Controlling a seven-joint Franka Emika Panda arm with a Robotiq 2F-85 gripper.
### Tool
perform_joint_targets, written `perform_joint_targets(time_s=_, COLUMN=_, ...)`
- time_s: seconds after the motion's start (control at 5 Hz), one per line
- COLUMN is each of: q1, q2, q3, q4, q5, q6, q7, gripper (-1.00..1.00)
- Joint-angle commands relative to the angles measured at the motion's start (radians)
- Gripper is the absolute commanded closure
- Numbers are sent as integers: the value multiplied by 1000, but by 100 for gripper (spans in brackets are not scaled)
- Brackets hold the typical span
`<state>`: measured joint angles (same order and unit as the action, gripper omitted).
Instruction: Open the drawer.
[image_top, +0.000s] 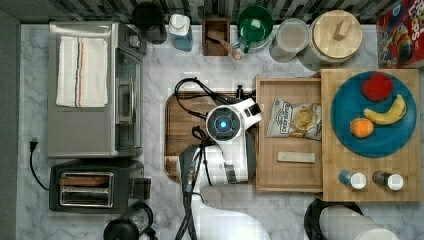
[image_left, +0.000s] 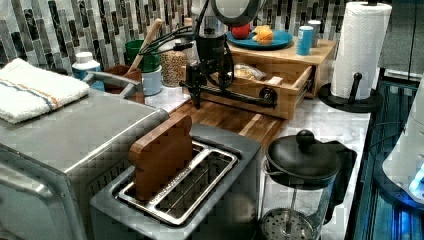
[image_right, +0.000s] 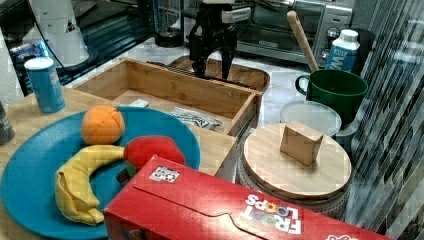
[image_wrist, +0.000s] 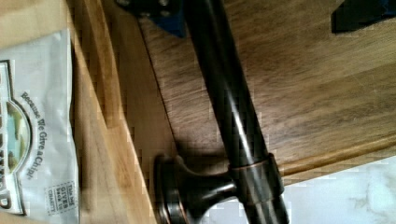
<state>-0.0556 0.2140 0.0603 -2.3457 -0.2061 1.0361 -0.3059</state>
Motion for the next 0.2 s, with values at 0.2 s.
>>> perform_joint_targets(time_s=0.2, q1=135, q2=-38, q3=166, q4=-14, q5=36, q6=13, q7=77, gripper=-100)
